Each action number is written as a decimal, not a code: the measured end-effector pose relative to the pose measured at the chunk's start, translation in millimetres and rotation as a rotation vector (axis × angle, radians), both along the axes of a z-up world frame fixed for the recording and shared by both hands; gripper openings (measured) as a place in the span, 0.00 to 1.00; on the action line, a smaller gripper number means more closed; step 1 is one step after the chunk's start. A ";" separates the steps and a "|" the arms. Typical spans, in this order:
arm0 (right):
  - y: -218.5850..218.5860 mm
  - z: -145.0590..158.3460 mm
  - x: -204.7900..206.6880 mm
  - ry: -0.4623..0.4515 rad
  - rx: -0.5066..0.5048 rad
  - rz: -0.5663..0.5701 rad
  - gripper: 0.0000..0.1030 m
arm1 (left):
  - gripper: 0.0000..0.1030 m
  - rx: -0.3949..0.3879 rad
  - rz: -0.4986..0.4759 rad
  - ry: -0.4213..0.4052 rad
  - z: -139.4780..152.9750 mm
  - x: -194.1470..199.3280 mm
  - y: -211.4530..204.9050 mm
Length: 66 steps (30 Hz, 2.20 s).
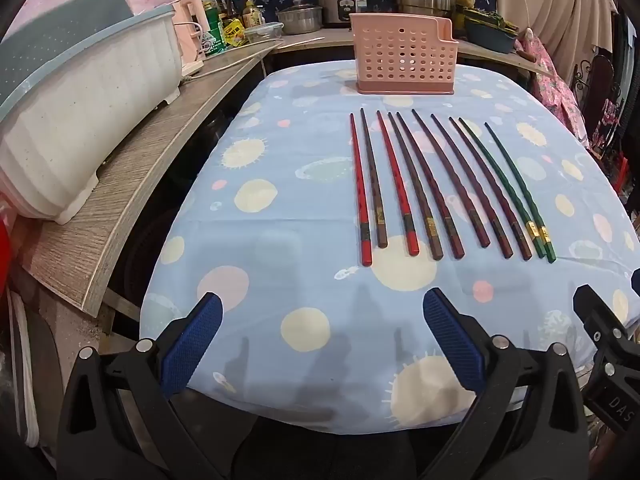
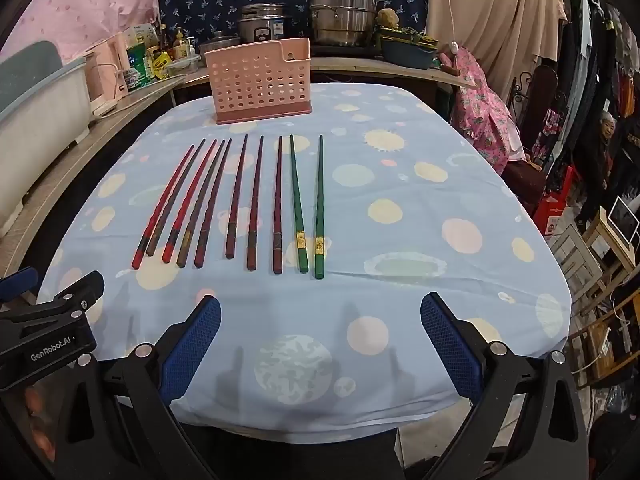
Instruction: Organize utensils
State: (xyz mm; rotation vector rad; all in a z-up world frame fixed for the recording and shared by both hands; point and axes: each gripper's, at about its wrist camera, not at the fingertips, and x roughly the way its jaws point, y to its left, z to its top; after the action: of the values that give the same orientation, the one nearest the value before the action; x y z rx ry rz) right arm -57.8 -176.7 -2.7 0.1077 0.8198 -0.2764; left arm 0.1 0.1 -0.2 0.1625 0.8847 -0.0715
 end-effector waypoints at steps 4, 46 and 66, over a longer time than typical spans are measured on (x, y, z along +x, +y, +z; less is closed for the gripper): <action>-0.6 1.7 -0.5 -0.001 -0.001 -0.001 0.94 | 0.93 0.002 0.009 0.001 0.2 -0.5 1.1; 0.5 4.1 -2.9 -0.004 0.011 -0.001 0.94 | 0.93 -0.015 -0.013 0.003 3.1 -8.1 -6.1; 1.9 3.4 -3.4 -0.007 0.010 -0.001 0.94 | 0.93 -0.017 -0.009 0.001 4.5 -7.2 -3.5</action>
State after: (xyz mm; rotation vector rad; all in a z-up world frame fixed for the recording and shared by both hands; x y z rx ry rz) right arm -61.2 -174.7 0.7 0.1184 0.8142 -0.2732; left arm -7.1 -3.4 4.3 0.1507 0.8843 -0.0876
